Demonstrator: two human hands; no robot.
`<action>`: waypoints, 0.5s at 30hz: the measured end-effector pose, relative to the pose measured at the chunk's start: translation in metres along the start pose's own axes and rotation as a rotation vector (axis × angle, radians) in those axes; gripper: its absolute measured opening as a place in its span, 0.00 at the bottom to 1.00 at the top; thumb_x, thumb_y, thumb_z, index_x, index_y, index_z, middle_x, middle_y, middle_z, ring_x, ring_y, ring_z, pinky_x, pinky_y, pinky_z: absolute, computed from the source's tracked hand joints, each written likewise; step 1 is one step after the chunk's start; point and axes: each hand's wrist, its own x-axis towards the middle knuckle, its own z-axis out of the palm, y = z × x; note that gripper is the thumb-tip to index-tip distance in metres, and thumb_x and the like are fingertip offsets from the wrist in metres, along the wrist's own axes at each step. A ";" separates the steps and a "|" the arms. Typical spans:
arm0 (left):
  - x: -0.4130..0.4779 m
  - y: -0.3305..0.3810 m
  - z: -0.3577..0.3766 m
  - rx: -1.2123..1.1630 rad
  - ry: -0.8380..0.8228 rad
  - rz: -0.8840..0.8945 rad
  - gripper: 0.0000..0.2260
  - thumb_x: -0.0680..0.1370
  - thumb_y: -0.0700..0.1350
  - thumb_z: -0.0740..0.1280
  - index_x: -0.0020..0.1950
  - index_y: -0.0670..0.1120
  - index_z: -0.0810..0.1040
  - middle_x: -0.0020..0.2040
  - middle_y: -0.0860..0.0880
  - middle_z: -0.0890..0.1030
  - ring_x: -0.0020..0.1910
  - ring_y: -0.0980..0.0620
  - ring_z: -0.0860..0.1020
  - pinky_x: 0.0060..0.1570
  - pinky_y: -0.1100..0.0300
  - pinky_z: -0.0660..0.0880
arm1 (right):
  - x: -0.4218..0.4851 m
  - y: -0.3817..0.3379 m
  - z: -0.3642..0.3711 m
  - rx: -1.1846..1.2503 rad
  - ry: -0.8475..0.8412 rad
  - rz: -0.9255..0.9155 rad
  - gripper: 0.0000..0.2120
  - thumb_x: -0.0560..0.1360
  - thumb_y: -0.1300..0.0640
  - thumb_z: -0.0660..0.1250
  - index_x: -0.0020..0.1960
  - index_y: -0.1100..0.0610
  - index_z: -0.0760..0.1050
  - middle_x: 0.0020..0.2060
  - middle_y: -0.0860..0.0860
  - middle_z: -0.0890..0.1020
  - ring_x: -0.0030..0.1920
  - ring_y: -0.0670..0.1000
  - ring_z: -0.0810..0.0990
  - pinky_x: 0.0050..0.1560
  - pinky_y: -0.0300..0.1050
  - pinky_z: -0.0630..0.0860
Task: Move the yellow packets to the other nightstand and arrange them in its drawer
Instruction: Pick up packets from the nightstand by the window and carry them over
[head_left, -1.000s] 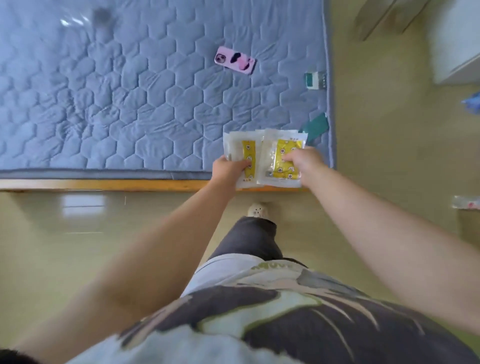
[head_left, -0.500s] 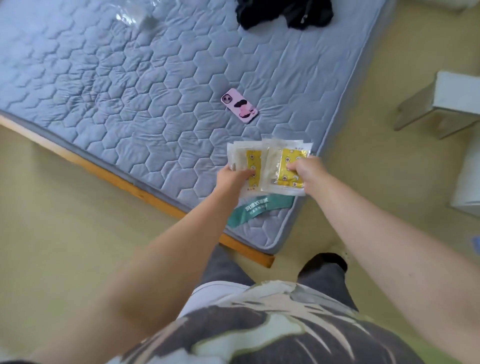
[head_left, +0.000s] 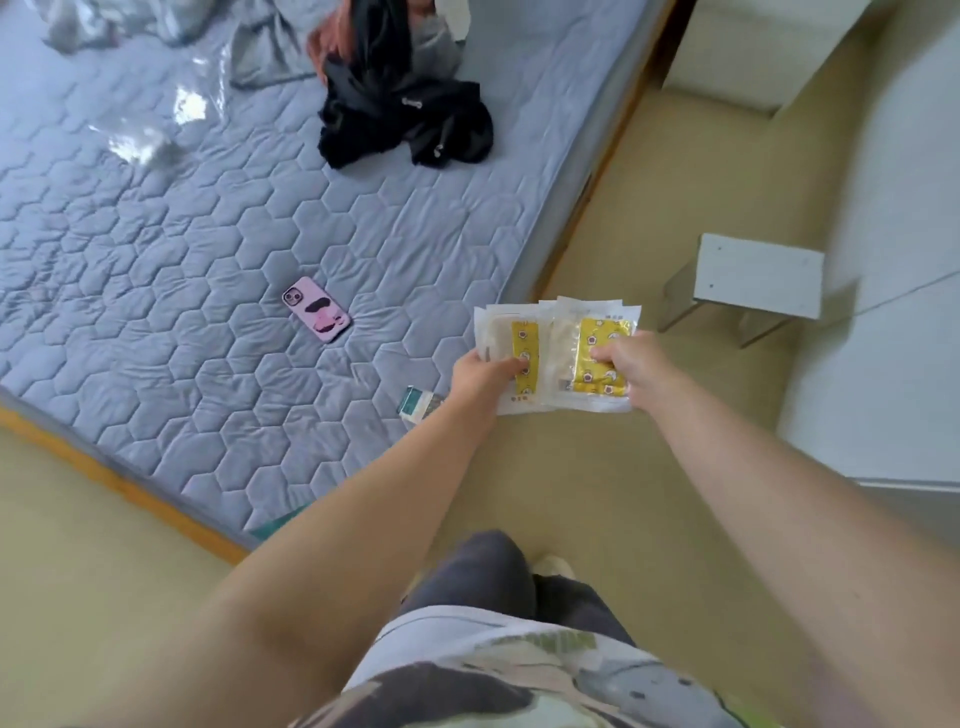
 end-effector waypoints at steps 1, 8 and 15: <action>0.007 0.012 0.013 0.014 -0.022 0.017 0.13 0.72 0.34 0.71 0.56 0.40 0.78 0.52 0.41 0.83 0.48 0.42 0.83 0.51 0.44 0.79 | 0.007 -0.015 -0.009 0.009 0.002 -0.007 0.22 0.68 0.67 0.69 0.61 0.62 0.72 0.56 0.59 0.79 0.57 0.60 0.78 0.61 0.61 0.73; 0.100 0.133 0.116 0.048 -0.093 0.083 0.12 0.72 0.35 0.72 0.54 0.43 0.78 0.50 0.43 0.83 0.49 0.43 0.83 0.52 0.43 0.79 | 0.097 -0.153 -0.061 0.043 0.026 -0.096 0.21 0.71 0.65 0.70 0.62 0.62 0.72 0.57 0.57 0.79 0.58 0.58 0.77 0.63 0.57 0.73; 0.213 0.306 0.228 0.181 -0.153 0.127 0.07 0.72 0.34 0.72 0.46 0.44 0.78 0.48 0.43 0.83 0.43 0.46 0.83 0.48 0.48 0.81 | 0.203 -0.329 -0.115 0.126 0.116 -0.147 0.21 0.70 0.67 0.71 0.62 0.62 0.72 0.57 0.56 0.79 0.59 0.57 0.78 0.63 0.56 0.73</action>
